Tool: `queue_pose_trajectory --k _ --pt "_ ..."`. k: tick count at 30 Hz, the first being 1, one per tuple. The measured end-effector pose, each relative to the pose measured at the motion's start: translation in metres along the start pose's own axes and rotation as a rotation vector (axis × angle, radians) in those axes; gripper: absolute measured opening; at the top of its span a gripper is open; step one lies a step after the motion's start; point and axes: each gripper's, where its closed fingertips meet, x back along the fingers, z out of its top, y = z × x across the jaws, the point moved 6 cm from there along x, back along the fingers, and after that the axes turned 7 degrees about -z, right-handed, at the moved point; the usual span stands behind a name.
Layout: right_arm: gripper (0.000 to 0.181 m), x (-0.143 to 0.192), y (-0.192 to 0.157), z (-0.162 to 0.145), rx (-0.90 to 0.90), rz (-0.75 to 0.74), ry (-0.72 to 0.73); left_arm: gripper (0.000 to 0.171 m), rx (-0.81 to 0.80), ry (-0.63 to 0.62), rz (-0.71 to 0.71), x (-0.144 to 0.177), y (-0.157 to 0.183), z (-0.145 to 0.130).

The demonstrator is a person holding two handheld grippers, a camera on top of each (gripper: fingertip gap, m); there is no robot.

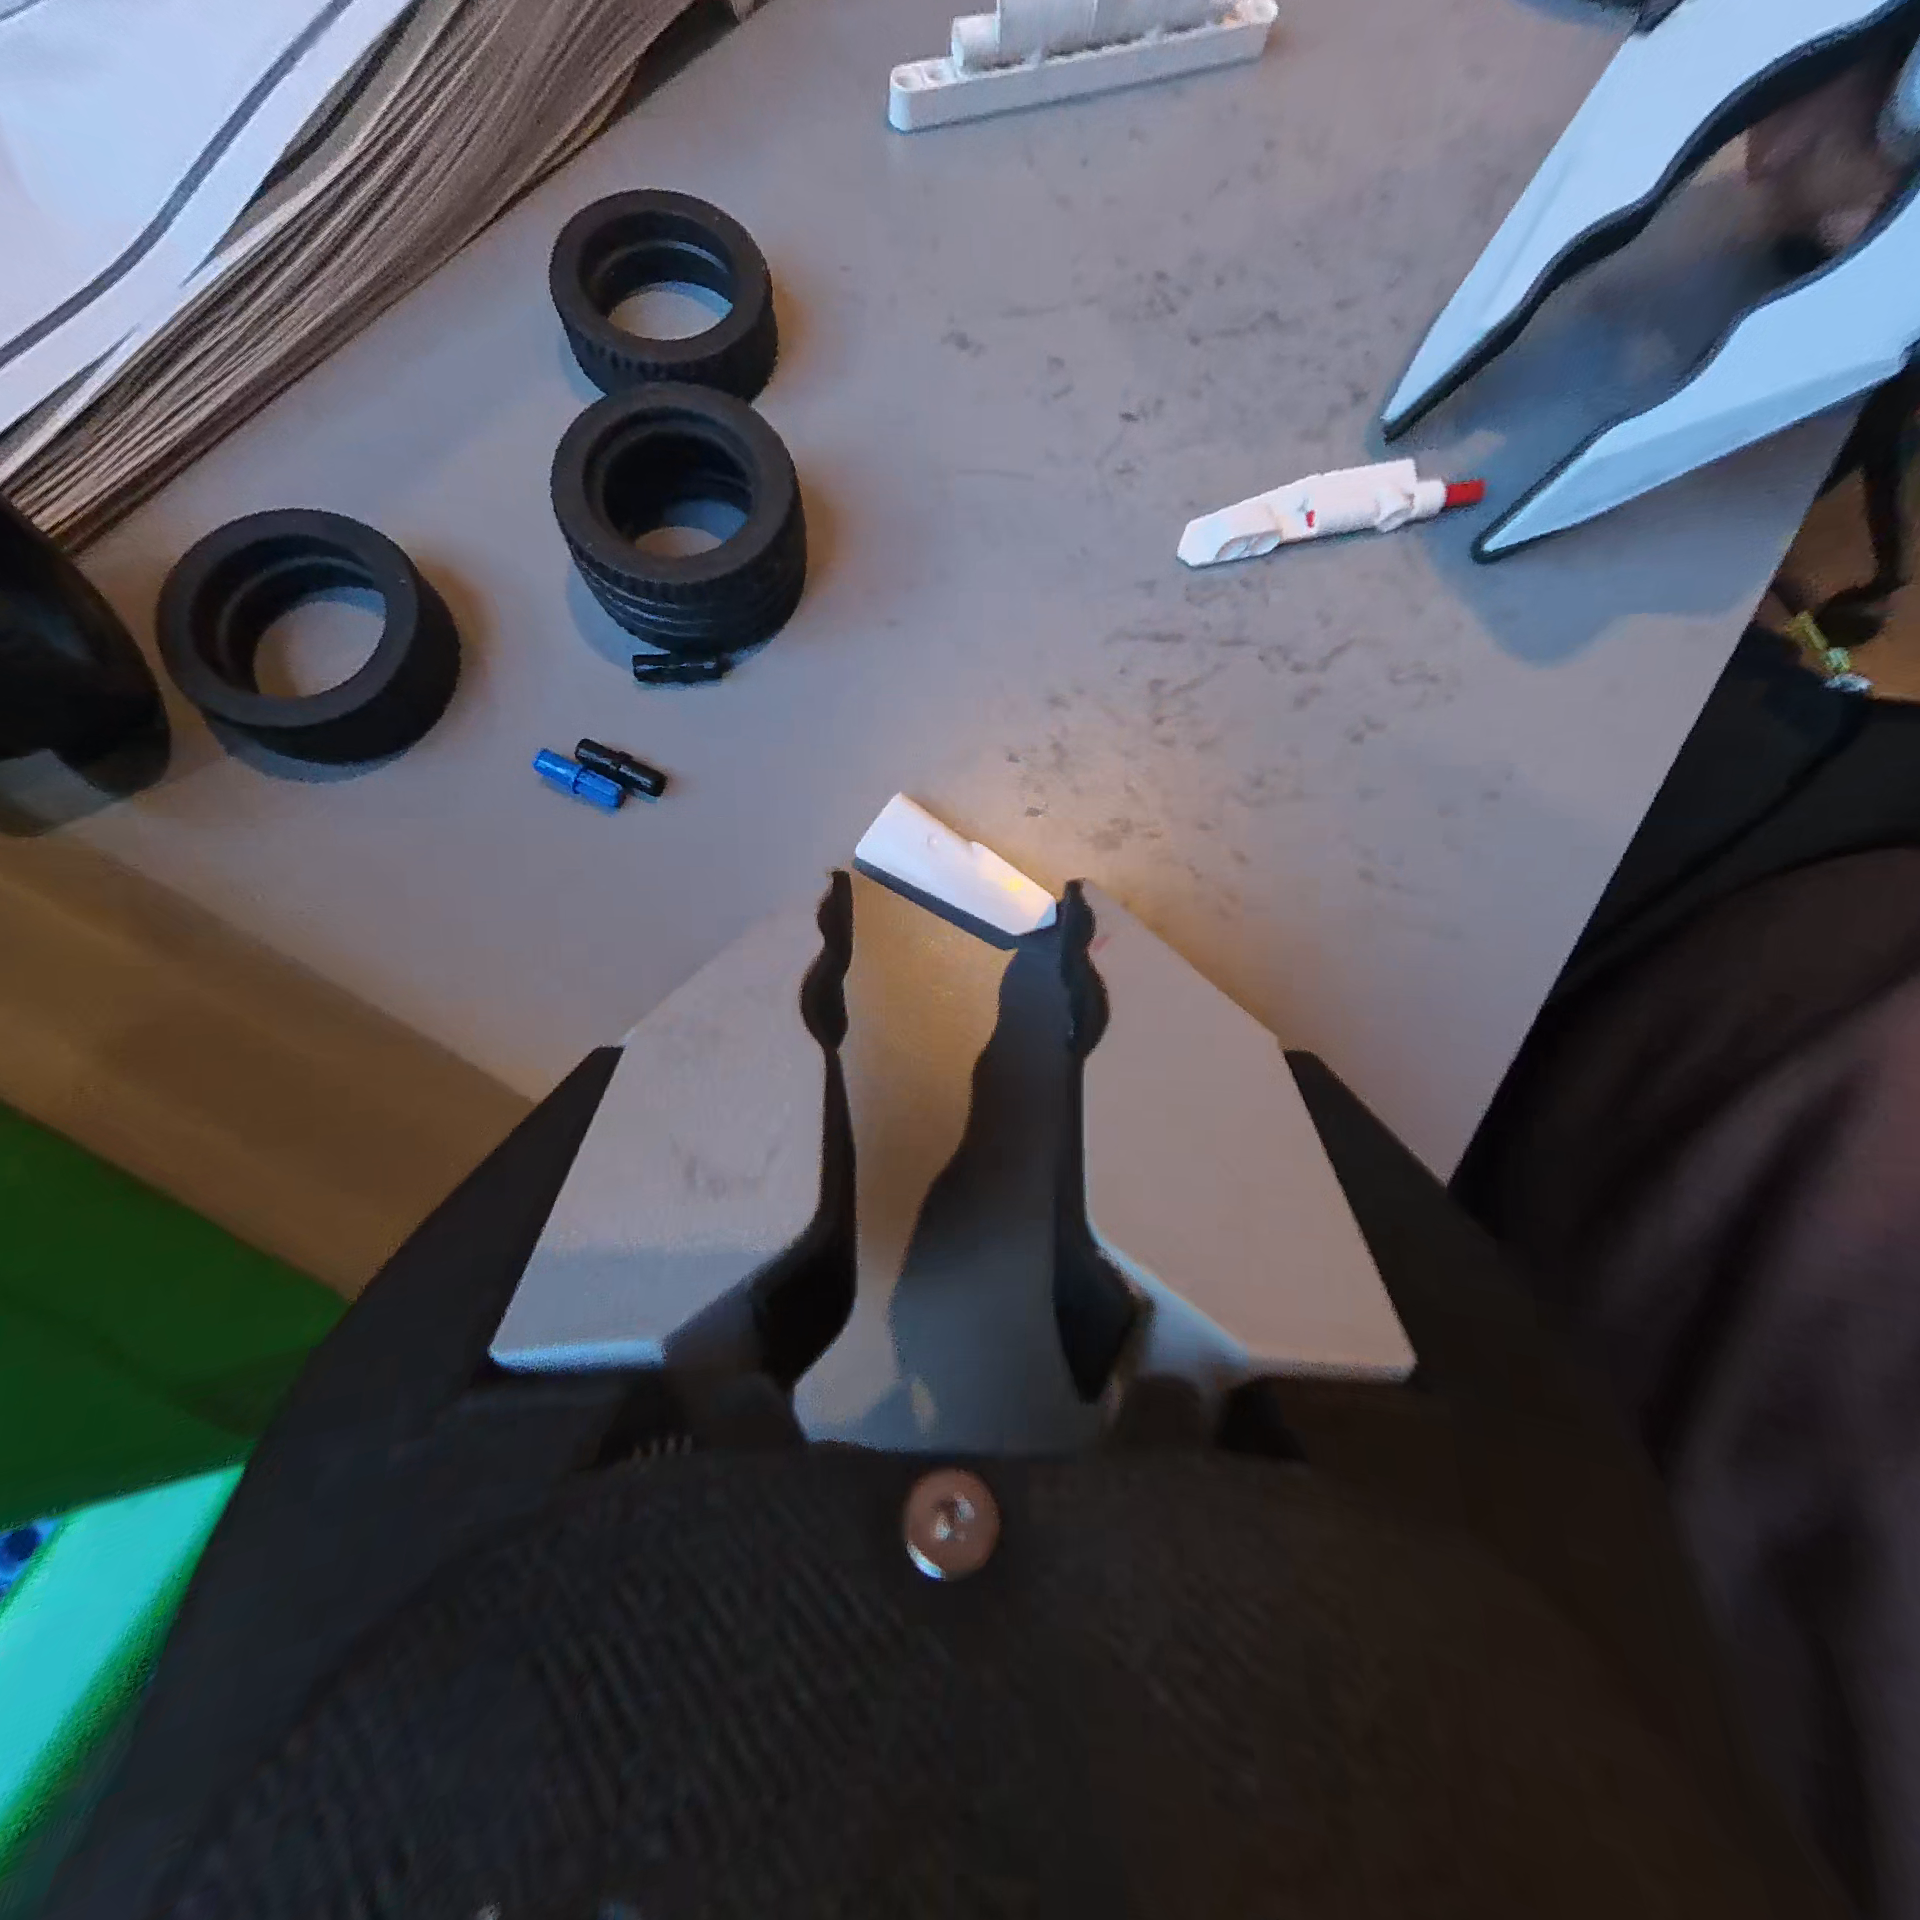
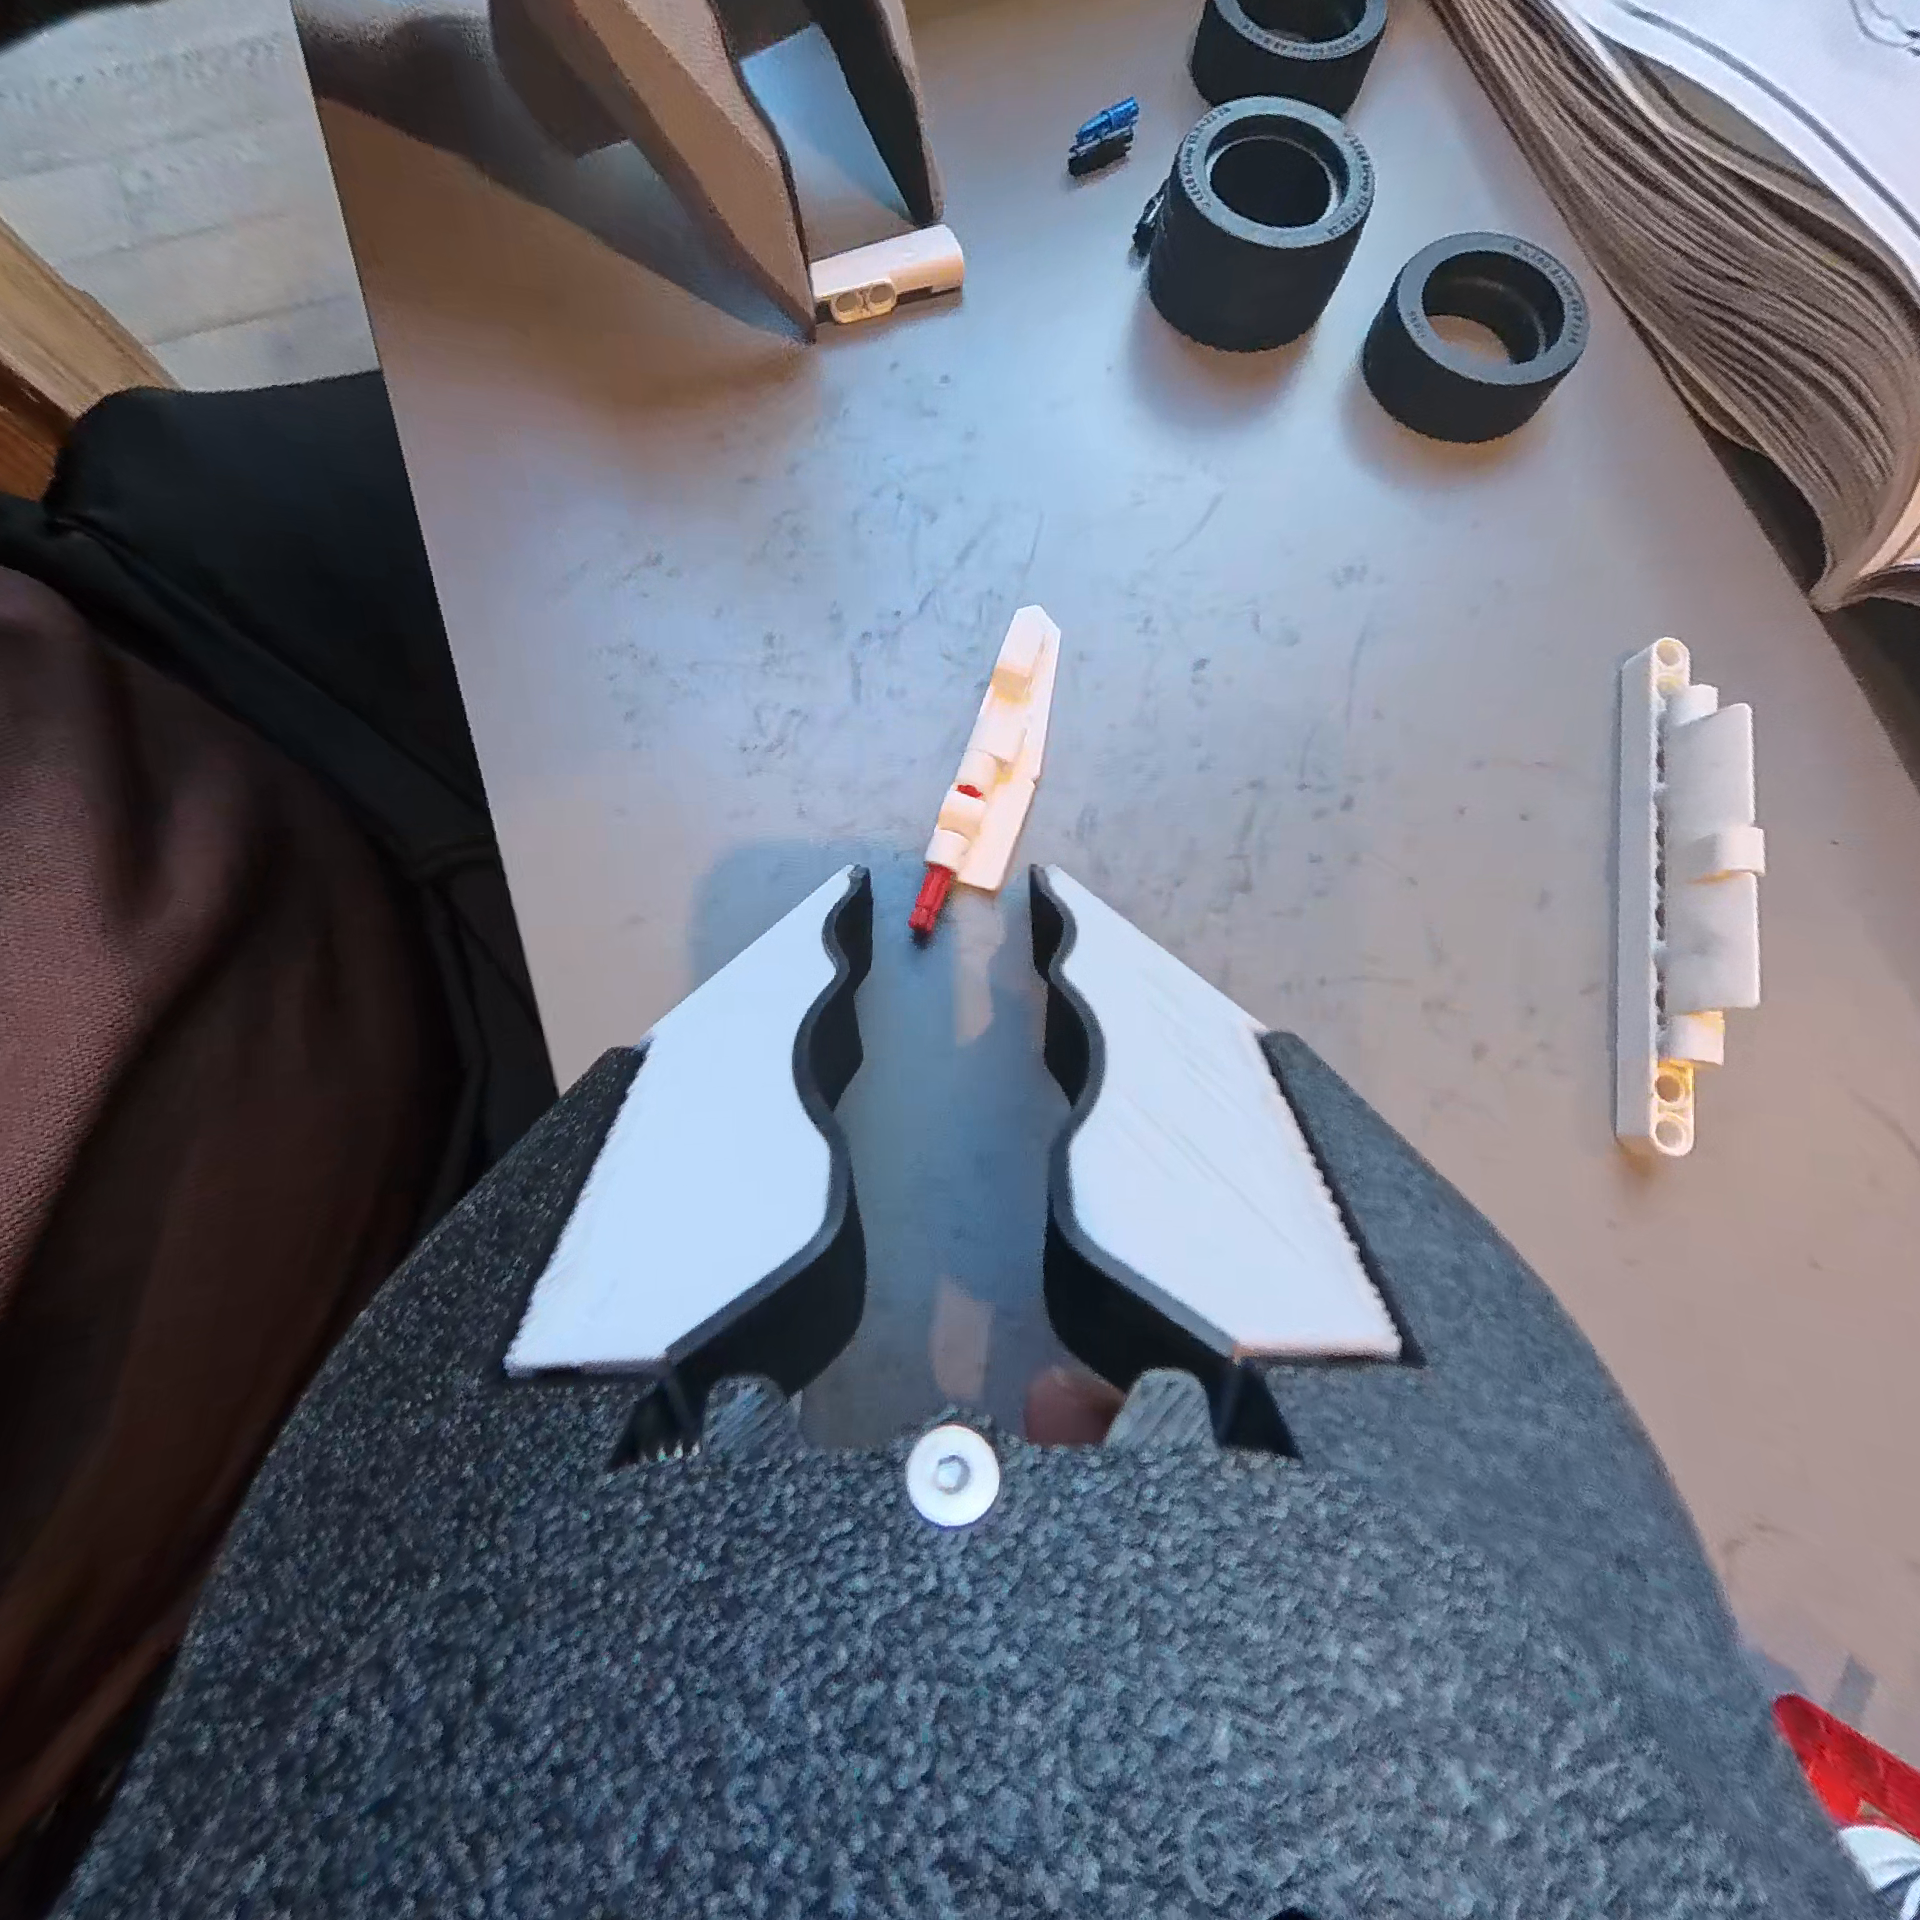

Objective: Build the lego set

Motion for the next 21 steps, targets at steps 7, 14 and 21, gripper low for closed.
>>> queue_pose_trajectory --k 7,14,21 --pt "0.029 -0.0009 0.0024 -0.0007 -0.03 0.026 -0.005 0.039 0.027 0.066 -0.016 0.0 0.0018 -0.0029" --pt "0.027 -0.0032 0.0015 0.0017 -0.023 0.043 -0.003 0.036 -0.077 0.034 0.073 -0.0049 0.007 -0.0028" --pt "0.016 -0.0079 0.0006 0.0064 -0.022 0.053 -0.003 0.041 -0.071 0.038 0.045 -0.0065 0.0083 -0.0012"
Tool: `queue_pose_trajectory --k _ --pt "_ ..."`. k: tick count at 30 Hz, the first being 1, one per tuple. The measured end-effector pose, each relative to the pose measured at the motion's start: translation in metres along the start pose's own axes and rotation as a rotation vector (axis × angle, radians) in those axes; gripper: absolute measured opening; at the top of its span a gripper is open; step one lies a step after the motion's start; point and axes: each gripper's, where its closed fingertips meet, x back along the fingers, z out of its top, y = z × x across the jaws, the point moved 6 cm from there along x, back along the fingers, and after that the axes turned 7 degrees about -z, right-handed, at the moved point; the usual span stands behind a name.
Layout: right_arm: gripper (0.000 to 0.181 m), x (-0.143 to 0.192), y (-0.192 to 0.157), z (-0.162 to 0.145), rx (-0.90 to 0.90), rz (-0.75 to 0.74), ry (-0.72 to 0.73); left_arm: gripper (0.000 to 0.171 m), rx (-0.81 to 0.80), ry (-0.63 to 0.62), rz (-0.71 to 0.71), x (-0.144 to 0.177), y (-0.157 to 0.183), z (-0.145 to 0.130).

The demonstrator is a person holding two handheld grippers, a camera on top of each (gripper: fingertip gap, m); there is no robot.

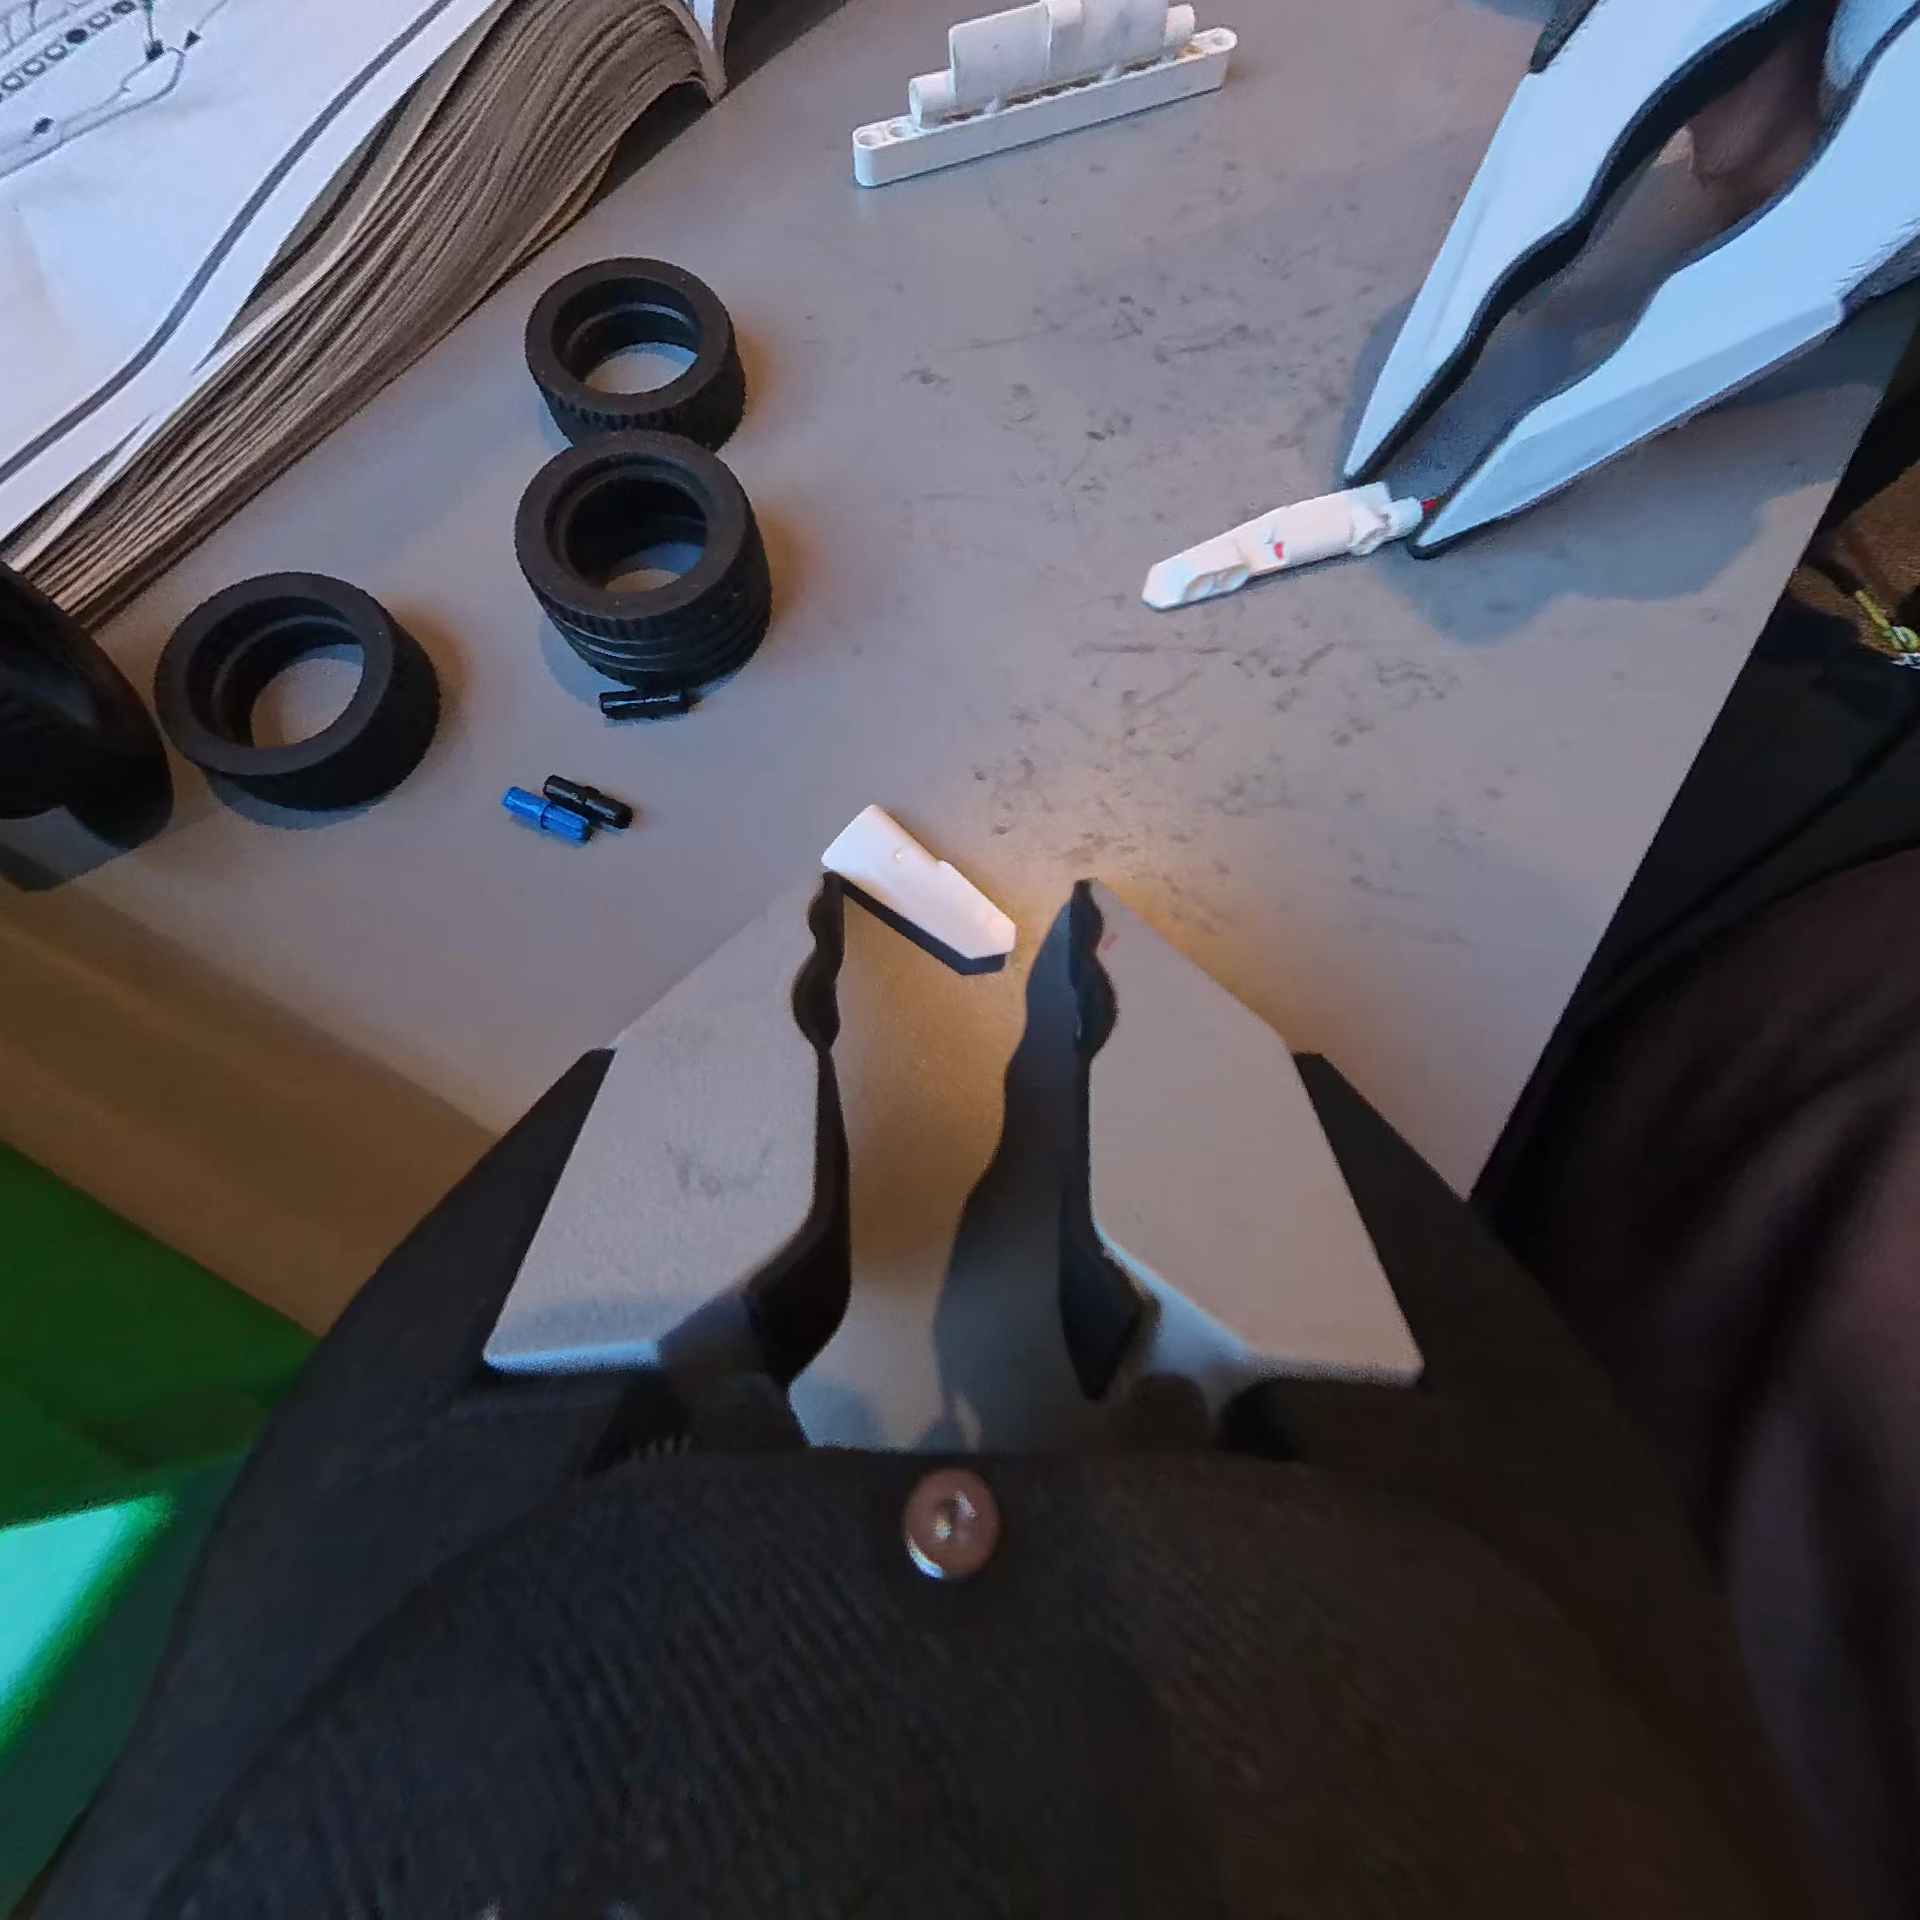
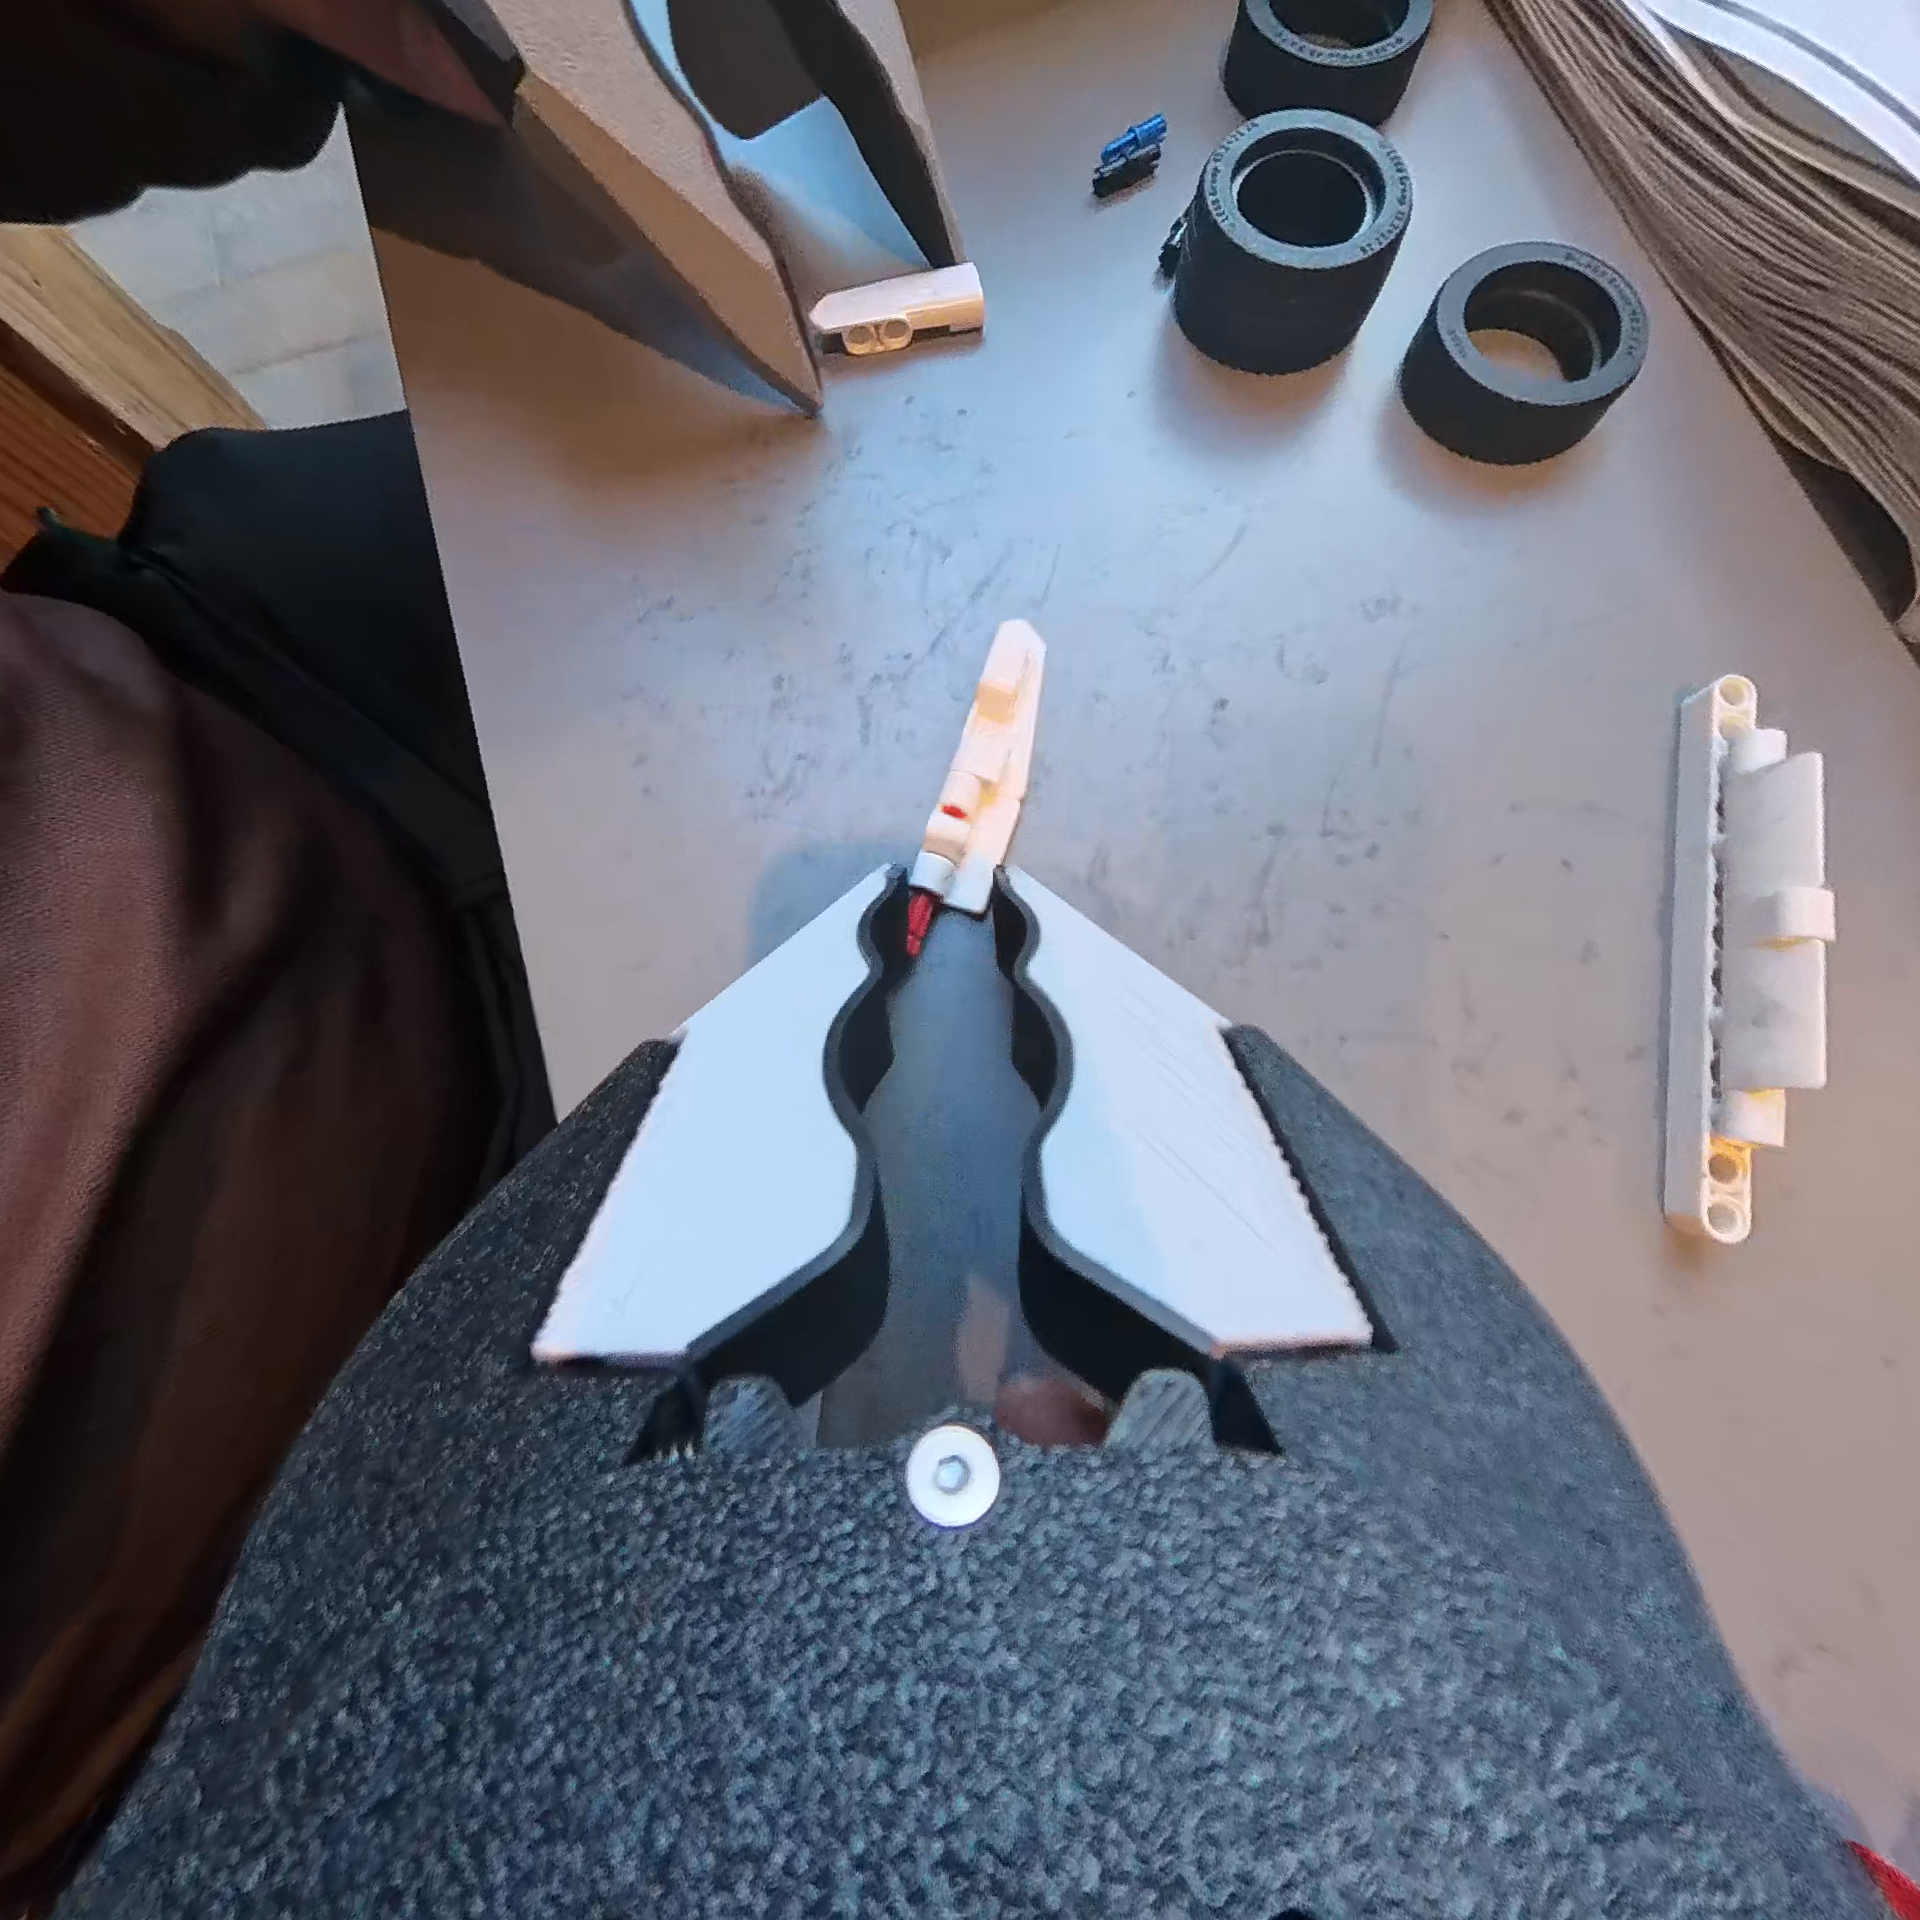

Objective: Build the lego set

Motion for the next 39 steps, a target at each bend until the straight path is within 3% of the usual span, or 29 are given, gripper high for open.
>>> queue_pose_trajectory --k 6,9,13,20,23,25,29,35,39 --pt "0.015 0.001 -0.003 0.001 0.049 -0.027 0.017 0.044 -0.135 0.015 0.031 -0.004 0.012 0.006" --pt "0.016 0.004 -0.009 0.006 0.119 -0.05 0.07 0.039 -0.243 0.096 0.018 -0.005 0.029 0.018" --pt "0.016 0.007 -0.016 0.011 0.249 -0.121 0.126 0.045 -0.333 0.093 0.03 -0.01 0.038 0.024" --pt "0.016 0.008 -0.037 0.02 0.612 -0.325 0.195 0.044 -0.178 0.054 -0.329 -0.014 0.04 0.041" --pt "0.016 0.007 -0.046 0.025 0.731 -0.396 0.212 0.019 -0.121 0.068 -0.521 -0.011 0.049 0.046" --pt "0.016 0.004 -0.051 0.025 0.78 -0.41 0.203 0.006 -0.119 0.072 -0.551 -0.01 0.053 0.043" --pt "0.011 -0.002 -0.056 0.024 0.769 -0.388 0.205 0.0 -0.198 0.056 -0.42 -0.004 0.053 0.028" --pt "0.021 -0.007 -0.038 0.03 0.479 -0.218 0.187 0.0 -0.485 0.006 -0.004 0.047 0.029 -0.019" --pt "0.031 -0.02 -0.024 0.054 0.315 -0.069 0.185 0.0 -0.683 0.048 0.105 0.064 0.023 -0.04"
